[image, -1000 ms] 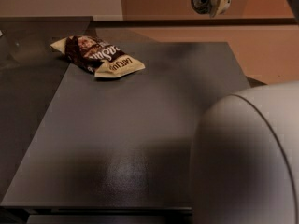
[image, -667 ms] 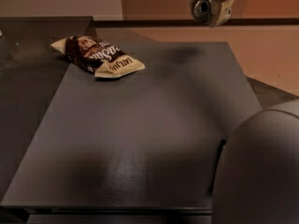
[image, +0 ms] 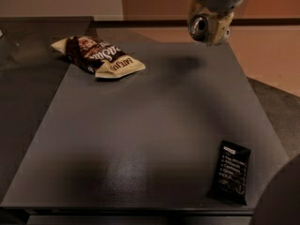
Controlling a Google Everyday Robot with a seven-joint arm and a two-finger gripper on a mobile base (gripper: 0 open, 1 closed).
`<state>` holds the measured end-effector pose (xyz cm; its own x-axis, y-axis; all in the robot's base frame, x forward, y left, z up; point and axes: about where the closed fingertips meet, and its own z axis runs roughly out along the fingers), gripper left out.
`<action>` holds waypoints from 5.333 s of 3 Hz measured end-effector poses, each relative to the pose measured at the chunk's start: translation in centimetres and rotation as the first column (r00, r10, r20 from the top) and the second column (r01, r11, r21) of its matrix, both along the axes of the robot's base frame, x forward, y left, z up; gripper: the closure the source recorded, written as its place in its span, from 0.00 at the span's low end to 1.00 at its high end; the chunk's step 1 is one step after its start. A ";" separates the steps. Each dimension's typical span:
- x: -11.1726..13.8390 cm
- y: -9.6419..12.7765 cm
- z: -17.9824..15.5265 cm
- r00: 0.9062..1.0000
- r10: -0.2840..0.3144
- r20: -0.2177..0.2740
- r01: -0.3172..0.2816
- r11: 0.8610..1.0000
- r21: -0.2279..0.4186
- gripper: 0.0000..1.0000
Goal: Place 7up can upright
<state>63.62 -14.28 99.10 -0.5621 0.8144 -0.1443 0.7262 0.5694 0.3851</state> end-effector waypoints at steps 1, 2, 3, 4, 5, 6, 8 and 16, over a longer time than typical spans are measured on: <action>-1.2 0.6 -0.2 0.998 -0.050 -0.047 0.051 0.998 0.022 1.00; -2.5 1.2 -0.6 0.994 -0.063 -0.094 0.067 0.997 0.045 1.00; -3.7 1.4 -1.0 0.988 -0.065 -0.137 0.075 0.995 0.067 1.00; -4.6 1.5 -1.1 0.982 -0.065 -0.178 0.085 0.991 0.106 1.00; -4.4 1.8 -1.0 0.989 0.012 -0.147 0.002 0.995 0.095 1.00; -4.2 1.9 -1.0 0.990 0.039 -0.138 -0.026 0.995 0.092 1.00; -4.4 0.5 -2.3 0.963 -0.037 -0.265 0.113 0.955 0.275 1.00; -12.5 7.4 0.4 0.880 0.162 -0.447 0.206 0.716 0.667 1.00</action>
Offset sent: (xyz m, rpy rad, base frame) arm -0.0444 0.0209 -0.0100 0.1629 0.1893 -0.3028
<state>51.14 -6.86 99.54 -0.3882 0.5903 0.7077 0.9214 0.2642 0.2851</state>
